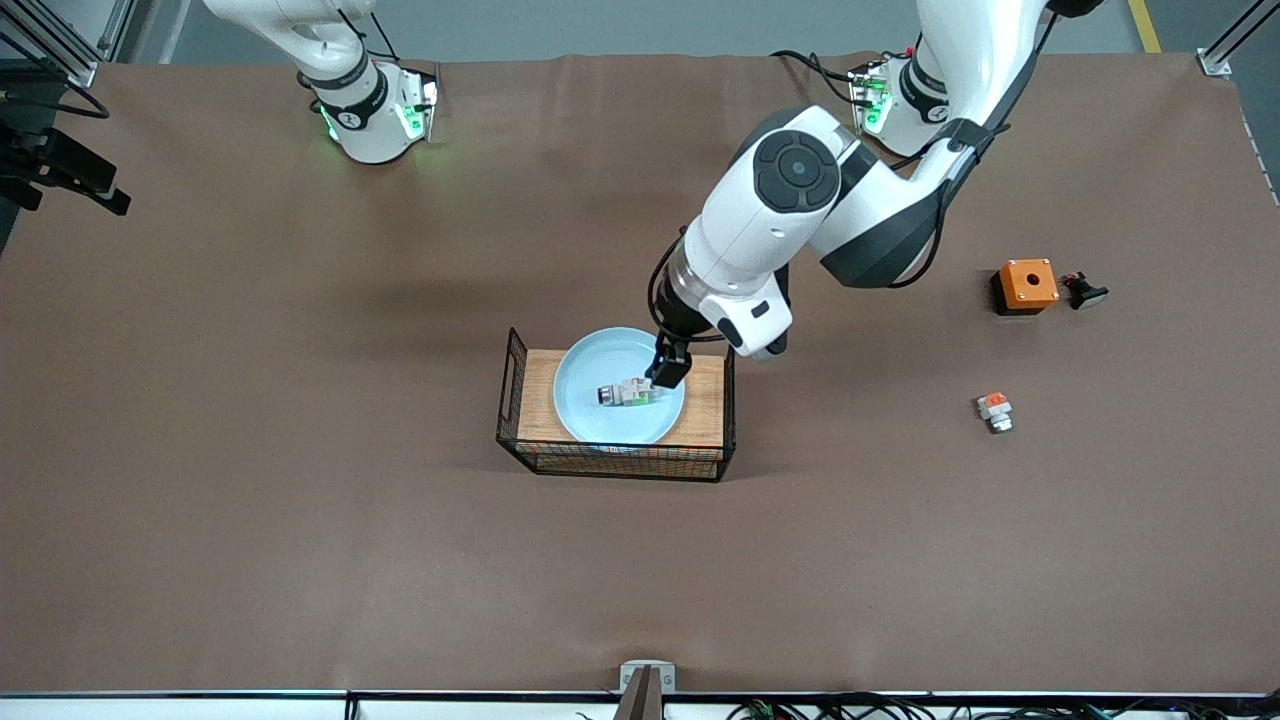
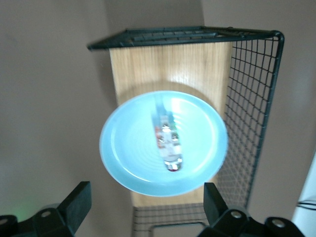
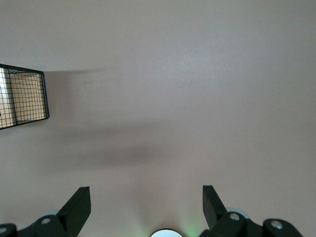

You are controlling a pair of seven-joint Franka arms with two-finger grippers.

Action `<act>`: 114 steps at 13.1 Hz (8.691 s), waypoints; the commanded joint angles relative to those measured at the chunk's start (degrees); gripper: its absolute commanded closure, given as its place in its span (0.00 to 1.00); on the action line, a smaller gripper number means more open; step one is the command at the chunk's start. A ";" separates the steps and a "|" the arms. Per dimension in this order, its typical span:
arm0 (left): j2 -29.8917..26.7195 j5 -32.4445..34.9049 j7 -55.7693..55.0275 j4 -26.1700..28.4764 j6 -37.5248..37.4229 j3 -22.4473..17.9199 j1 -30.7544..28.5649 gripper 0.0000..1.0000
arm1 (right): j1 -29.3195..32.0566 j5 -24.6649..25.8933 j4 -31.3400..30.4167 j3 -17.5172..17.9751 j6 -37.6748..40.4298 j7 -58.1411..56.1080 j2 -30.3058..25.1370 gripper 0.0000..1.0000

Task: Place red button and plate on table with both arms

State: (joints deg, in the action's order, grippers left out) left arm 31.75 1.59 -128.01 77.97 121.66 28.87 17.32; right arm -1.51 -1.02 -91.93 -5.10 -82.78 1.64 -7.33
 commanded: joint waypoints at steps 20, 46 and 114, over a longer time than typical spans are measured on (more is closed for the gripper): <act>10.26 1.05 -9.46 -3.44 7.71 -11.29 10.98 0.33 | -15.43 -2.93 1.58 0.00 -0.80 59.37 12.78 0.00; -15.56 -4.40 23.81 5.77 -18.99 -10.68 -0.34 0.88 | -46.47 -0.93 -4.76 -0.18 -34.29 119.80 26.21 0.02; -32.09 2.29 118.76 33.83 -8.27 -12.08 -31.12 0.00 | -4.49 -9.09 6.26 -0.62 -13.88 9.31 24.73 1.00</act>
State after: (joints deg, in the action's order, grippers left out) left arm 2.61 6.46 -12.10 111.09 115.48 16.53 -12.82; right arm -10.06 -8.55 -80.69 -6.86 -92.66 20.58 18.84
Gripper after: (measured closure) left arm 0.000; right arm 0.965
